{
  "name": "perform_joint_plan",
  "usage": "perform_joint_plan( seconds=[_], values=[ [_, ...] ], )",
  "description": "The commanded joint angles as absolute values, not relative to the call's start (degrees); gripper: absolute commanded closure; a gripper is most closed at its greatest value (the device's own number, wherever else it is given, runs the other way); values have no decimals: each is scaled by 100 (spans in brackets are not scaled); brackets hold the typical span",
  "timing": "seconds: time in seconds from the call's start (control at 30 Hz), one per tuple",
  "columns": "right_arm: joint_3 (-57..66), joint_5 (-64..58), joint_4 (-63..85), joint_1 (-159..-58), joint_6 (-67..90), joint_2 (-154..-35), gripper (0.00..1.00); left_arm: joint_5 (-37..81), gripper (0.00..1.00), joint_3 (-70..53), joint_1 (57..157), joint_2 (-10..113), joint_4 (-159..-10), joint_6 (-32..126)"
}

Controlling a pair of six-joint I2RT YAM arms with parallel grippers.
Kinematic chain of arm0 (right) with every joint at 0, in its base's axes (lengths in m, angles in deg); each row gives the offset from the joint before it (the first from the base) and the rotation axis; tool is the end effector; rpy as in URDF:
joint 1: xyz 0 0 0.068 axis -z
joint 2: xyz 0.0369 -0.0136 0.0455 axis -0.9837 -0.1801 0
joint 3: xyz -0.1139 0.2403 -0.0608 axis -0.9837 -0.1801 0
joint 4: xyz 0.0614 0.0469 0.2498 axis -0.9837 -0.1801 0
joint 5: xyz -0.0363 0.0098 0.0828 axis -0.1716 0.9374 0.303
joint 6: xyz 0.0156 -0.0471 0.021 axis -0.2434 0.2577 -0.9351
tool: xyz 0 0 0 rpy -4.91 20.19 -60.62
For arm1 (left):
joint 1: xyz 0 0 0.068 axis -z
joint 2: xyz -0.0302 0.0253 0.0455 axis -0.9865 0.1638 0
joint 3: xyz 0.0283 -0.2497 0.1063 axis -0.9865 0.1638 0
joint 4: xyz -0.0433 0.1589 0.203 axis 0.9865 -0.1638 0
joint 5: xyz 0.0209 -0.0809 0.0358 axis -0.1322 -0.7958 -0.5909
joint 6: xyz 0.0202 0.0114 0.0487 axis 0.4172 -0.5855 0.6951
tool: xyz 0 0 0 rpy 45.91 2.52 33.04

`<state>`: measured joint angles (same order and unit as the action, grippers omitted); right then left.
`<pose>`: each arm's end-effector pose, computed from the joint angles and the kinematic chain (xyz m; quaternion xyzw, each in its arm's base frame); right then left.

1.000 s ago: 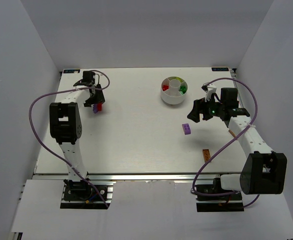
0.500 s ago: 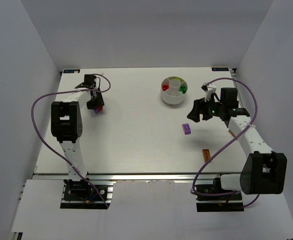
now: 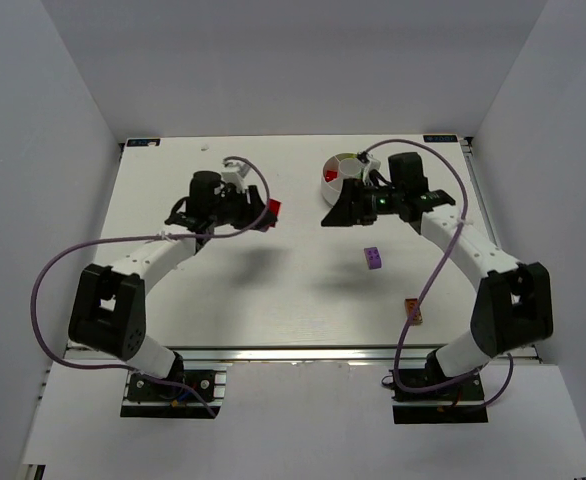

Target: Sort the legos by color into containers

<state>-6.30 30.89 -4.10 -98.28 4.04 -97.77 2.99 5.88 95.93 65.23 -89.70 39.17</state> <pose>0.3020 0.1271 0.2908 -0.1961 0.8239 0.4261 0.3180 0.3261 -0.1066 0.2416 0.0785 0.8635 -0.3365 0.3675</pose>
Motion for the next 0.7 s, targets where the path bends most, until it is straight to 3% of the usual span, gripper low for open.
perform_joint_plan(
  seconds=[0.0, 0.2, 0.67],
  values=[
    [228, 3123, -254, -10080, -1250, -10189, 22, -431, 80, 1040, 10157, 5968, -7778, 3892],
    [765, 3141, -255, -10309, -1823, -10621, 21, 52, 79, 1075, 10658, 5835, -7927, 3963],
    [458, 2667, -44, -10810, -2219, -10507, 20, 211, 79, 697, 11019, 6125, -8129, 4095]
  ],
)
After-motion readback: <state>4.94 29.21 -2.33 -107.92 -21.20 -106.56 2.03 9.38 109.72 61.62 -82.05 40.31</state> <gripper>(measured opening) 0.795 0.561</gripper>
